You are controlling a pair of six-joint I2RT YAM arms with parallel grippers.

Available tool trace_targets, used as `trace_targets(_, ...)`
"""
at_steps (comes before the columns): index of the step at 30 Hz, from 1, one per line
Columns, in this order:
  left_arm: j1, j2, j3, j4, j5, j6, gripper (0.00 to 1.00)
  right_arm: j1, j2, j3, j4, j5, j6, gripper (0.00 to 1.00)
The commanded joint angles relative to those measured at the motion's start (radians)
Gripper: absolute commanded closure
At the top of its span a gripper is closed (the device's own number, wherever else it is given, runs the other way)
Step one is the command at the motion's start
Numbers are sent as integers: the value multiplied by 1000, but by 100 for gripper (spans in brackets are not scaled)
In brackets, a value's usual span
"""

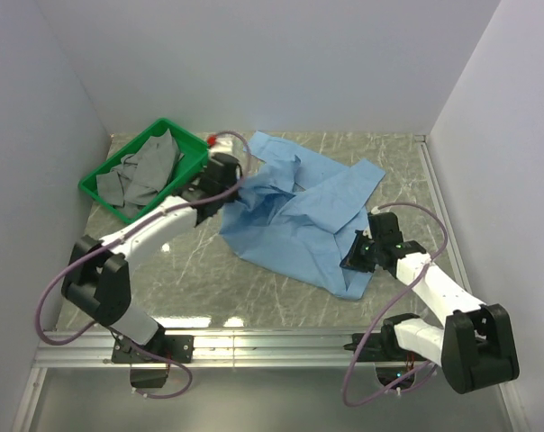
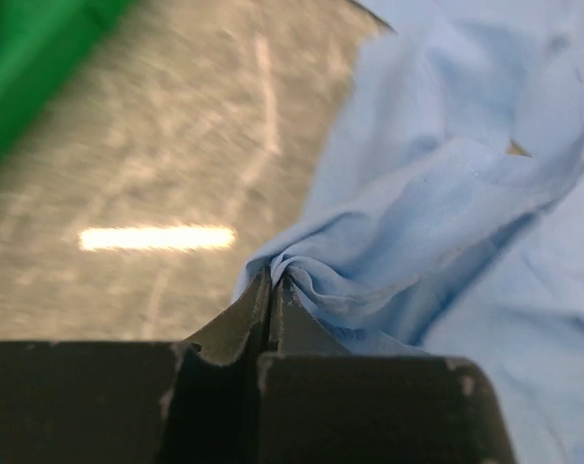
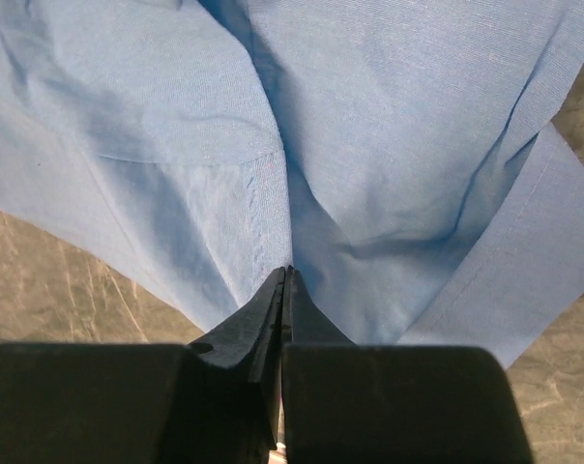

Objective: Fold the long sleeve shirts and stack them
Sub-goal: Flatten the shirt out

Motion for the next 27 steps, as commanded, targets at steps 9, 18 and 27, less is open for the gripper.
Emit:
trace_targets(9,284,114,44,-22,222,1,92,-5,-72,14,-46,16,-31,100)
trace_targets(18,415,107,49,-63,228,-29,57,-5,-132,117,-30,71,30,75)
trace_targets(27,456,-333,-221,-32,168,-28,5,-134,-34,221,80,177,177,26)
